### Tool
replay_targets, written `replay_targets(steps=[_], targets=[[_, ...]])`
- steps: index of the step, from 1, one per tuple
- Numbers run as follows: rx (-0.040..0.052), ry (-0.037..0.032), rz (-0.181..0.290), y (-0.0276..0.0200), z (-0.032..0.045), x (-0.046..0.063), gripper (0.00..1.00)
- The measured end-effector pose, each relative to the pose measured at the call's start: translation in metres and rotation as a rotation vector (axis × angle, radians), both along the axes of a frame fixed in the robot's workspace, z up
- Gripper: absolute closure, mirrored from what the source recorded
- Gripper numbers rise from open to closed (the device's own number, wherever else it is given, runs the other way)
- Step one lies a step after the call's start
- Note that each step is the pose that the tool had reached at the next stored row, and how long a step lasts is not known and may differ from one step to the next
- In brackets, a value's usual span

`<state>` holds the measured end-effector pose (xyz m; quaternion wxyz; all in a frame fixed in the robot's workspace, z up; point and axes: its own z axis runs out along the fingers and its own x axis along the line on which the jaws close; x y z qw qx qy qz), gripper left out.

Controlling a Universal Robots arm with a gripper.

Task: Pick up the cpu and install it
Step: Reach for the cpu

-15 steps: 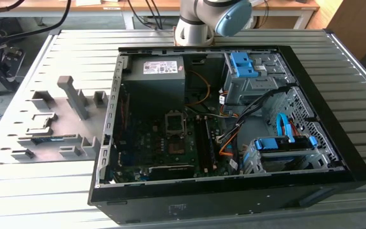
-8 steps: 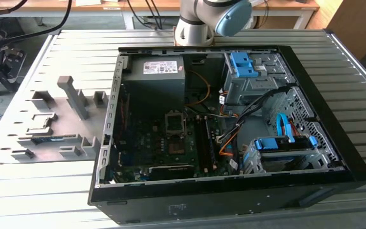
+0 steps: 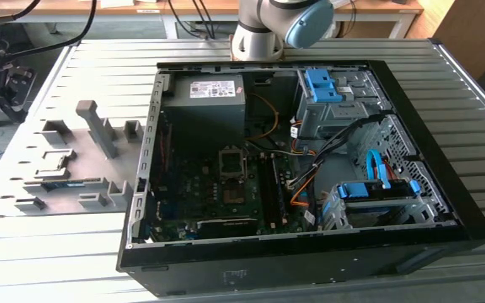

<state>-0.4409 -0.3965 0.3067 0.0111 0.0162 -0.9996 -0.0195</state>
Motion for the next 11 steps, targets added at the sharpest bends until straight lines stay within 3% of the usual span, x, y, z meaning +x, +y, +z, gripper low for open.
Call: replay_targets(steps=[11], targets=[[0.0, 0.0, 0.0, 0.0, -0.0051, 0.0, 0.9]])
